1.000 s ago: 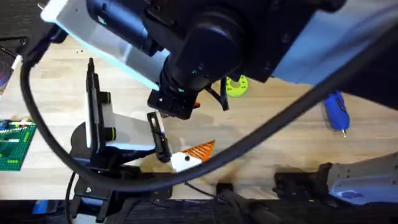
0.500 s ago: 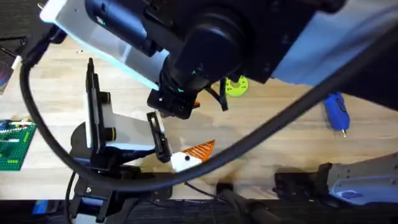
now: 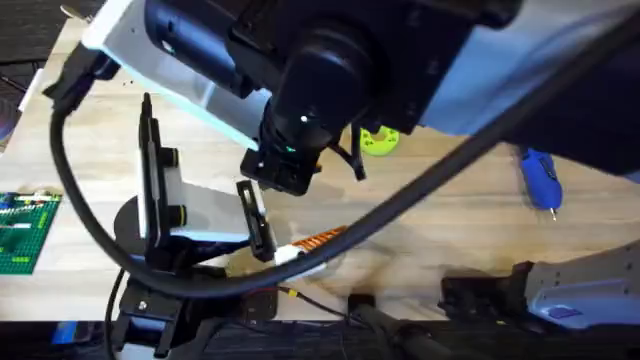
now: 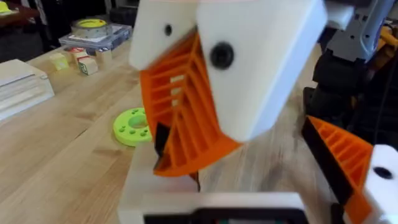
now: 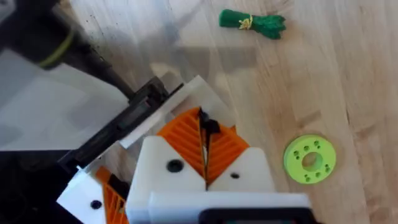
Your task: Pick up the gripper from the table and insert it into the empty holder that is missing its gripper. Then pick up a screw, insert it into the mounting hole, and use the screwdriver to tighten it. Finally, clean up the table by picking up the vegetable and placing it into the bucket.
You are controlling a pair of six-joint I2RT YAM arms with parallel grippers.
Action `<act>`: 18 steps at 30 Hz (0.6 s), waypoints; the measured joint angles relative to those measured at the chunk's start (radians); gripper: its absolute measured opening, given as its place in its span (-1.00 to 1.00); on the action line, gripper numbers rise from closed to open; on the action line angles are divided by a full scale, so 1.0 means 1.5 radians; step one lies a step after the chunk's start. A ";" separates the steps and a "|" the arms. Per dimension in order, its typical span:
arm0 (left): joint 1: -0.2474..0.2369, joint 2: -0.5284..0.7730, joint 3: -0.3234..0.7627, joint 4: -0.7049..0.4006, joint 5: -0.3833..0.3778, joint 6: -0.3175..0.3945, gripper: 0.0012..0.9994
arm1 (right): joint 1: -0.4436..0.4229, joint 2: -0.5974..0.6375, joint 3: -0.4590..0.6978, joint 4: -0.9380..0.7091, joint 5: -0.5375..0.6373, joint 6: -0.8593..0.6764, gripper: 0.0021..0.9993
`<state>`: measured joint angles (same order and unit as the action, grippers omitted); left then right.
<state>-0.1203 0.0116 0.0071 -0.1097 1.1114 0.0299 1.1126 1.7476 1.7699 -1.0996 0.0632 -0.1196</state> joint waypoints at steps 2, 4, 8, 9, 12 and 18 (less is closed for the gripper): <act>0.000 0.000 0.000 0.000 0.000 0.000 0.99 | 0.000 0.004 0.000 0.000 0.000 0.000 -0.99; 0.000 0.000 0.000 0.000 0.000 0.000 0.99 | 0.000 0.005 0.000 0.001 -0.001 0.000 -0.99; 0.000 0.000 0.000 0.000 0.000 0.000 0.99 | 0.000 0.005 0.000 0.001 -0.001 0.000 -0.99; 0.000 0.000 0.000 0.000 0.000 0.000 0.99 | 0.000 0.005 0.000 0.001 -0.001 0.000 -0.99; 0.000 0.000 0.000 0.000 0.000 0.000 0.99 | 0.000 0.005 0.000 0.001 0.000 0.002 -0.95; -0.001 0.000 0.000 0.000 0.002 -0.001 0.99 | -0.025 0.001 0.001 -0.002 0.004 0.033 0.57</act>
<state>-0.1211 0.0119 0.0071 -0.1101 1.1145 0.0289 1.0746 1.7493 1.7714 -1.1029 0.0695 -0.0699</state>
